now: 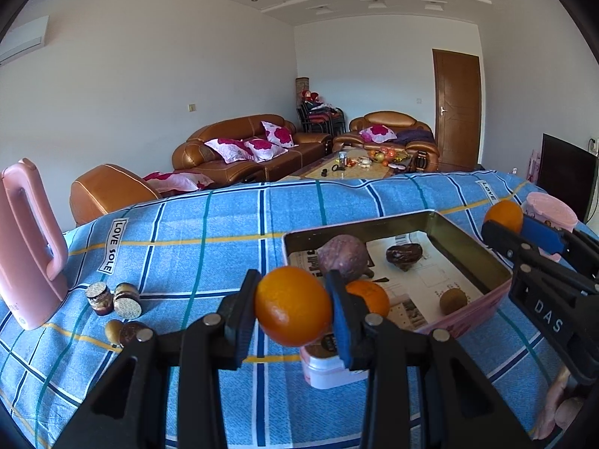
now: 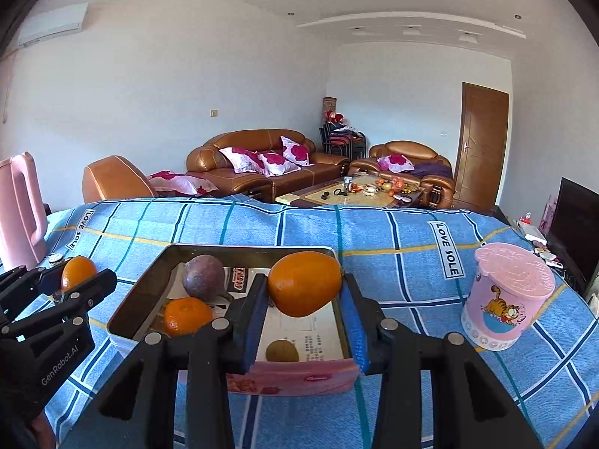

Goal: Organize fruits
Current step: 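Carry both held mandarins over the pink tin tray, then open both grippers to drop the mandarins into the tray, then withdraw both open grippers from the tray toward the remaining fruits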

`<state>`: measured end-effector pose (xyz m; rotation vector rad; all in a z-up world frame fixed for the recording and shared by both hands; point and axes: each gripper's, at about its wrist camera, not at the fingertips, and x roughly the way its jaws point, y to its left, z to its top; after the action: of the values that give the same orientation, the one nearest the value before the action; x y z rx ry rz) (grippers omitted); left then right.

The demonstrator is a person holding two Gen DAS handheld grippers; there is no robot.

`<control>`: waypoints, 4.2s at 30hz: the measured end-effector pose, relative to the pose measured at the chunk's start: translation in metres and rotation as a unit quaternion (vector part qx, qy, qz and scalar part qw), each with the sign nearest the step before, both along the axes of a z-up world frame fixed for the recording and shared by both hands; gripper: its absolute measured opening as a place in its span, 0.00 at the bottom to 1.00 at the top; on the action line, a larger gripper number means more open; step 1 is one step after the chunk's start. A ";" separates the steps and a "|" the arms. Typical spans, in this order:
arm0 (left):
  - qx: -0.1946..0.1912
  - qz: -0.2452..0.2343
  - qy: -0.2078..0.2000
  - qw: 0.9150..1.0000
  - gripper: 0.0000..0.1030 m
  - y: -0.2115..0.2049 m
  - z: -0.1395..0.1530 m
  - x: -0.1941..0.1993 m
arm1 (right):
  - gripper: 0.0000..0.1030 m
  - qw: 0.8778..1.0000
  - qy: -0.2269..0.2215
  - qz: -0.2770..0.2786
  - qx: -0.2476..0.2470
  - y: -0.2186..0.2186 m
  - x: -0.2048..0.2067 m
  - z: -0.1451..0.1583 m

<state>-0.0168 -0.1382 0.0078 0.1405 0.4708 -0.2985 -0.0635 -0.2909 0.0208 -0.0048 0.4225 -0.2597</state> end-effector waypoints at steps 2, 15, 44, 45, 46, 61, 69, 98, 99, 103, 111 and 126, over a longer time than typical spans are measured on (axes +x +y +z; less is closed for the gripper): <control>-0.003 -0.006 -0.002 1.000 0.36 -0.006 0.001 0.000 | 0.40 1.000 0.001 -0.008 0.002 -0.007 0.000 0.000; -0.003 -0.051 -0.003 0.999 0.36 -0.065 0.001 0.009 | 0.40 0.999 0.001 -0.051 -0.004 -0.039 0.008 0.003; -0.055 -0.022 0.114 0.992 0.36 -0.066 -0.018 0.061 | 0.42 0.992 0.097 0.057 0.049 -0.037 0.069 -0.019; -0.055 -0.022 0.115 0.992 0.36 -0.066 -0.018 0.061 | 0.42 0.992 0.096 0.058 0.051 -0.037 0.069 -0.018; -0.057 -0.020 0.115 0.992 0.36 -0.066 -0.019 0.062 | 0.42 0.992 0.094 0.059 0.052 -0.038 0.068 -0.019; -0.062 -0.012 0.116 0.991 0.36 -0.059 -0.019 0.064 | 0.42 0.987 0.080 0.102 0.090 -0.042 0.065 -0.018; -0.059 -0.016 0.109 0.992 0.40 -0.062 -0.016 0.061 | 0.51 0.988 0.063 0.095 0.107 -0.049 0.059 -0.016; 0.013 0.059 -0.055 0.997 1.00 -0.061 0.007 0.027 | 0.86 0.997 -0.074 -0.015 0.026 -0.048 0.016 0.009; 0.015 0.059 -0.052 0.997 1.00 -0.060 0.006 0.028 | 0.86 0.997 -0.074 -0.017 0.025 -0.047 0.015 0.009; 0.012 0.060 -0.046 0.997 1.00 -0.058 0.005 0.026 | 0.86 0.996 -0.078 -0.028 0.029 -0.048 0.009 0.009; -0.005 0.068 -0.033 0.997 1.00 -0.043 0.002 0.017 | 0.86 0.995 -0.079 -0.041 0.042 -0.048 0.000 0.009; -0.013 0.071 -0.032 0.997 1.00 -0.022 0.004 -0.005 | 0.86 0.996 -0.079 -0.037 0.029 -0.020 -0.023 0.011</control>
<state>-0.0214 -0.1605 0.0114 0.0894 0.4116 -0.1599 -0.0867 -0.3106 0.0314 0.0870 0.2734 -0.3179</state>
